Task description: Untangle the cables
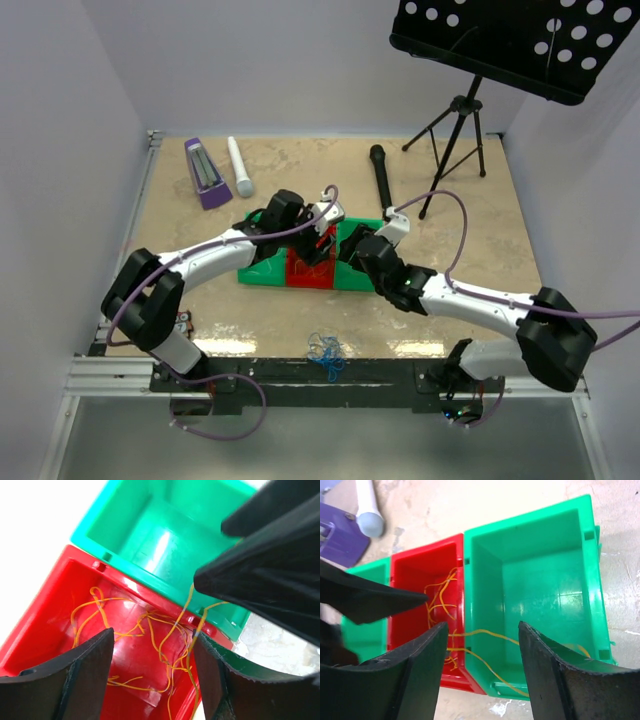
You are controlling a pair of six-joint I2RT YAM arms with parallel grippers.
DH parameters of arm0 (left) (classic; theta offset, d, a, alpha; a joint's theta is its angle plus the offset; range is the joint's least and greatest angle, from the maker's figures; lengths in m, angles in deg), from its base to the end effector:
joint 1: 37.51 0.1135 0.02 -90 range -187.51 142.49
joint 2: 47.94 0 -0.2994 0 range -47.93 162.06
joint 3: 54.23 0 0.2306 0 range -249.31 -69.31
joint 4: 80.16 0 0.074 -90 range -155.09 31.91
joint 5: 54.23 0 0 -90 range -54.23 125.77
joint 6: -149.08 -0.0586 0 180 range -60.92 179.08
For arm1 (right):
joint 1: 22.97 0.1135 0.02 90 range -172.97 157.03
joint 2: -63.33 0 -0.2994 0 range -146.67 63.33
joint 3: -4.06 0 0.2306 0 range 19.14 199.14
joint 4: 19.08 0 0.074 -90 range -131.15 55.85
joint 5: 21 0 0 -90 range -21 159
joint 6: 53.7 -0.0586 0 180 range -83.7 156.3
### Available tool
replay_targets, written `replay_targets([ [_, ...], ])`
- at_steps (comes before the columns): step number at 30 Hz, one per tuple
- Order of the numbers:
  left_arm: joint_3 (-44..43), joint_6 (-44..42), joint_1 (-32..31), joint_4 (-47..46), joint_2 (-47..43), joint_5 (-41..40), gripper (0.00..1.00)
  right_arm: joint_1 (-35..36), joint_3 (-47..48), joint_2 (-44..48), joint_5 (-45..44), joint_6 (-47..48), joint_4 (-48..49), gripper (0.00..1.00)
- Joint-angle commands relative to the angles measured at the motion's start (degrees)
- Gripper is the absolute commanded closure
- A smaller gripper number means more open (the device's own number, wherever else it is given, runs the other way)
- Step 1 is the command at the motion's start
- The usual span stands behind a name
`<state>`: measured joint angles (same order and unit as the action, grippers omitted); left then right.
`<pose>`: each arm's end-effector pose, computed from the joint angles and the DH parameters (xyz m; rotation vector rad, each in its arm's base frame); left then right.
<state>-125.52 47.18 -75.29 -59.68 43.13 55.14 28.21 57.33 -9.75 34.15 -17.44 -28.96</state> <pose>0.2578 -0.2244 0.2513 1.1287 2.0061 -0.6199 0.1865 0.1784 0.2613 0.4087 1.9888 0.5382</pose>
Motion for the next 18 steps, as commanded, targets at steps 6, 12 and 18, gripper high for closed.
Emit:
replay_targets([
  [6, -5.84, 1.45, 3.76, 2.50, -4.76, 1.72, 0.30, -0.20, -1.98, 1.44, 2.42, 0.56, 2.72, 0.34],
  [12, -7.60, -0.05, 4.56, 4.26, -5.99, 0.93, 0.32, -0.29, -2.07, 4.52, 3.03, 6.01, 2.20, 0.30],
  [18, -6.37, 0.48, 4.64, 3.47, -6.95, 1.19, 0.33, -0.20, -2.42, 9.79, 9.18, 5.31, -0.52, 0.28],
])
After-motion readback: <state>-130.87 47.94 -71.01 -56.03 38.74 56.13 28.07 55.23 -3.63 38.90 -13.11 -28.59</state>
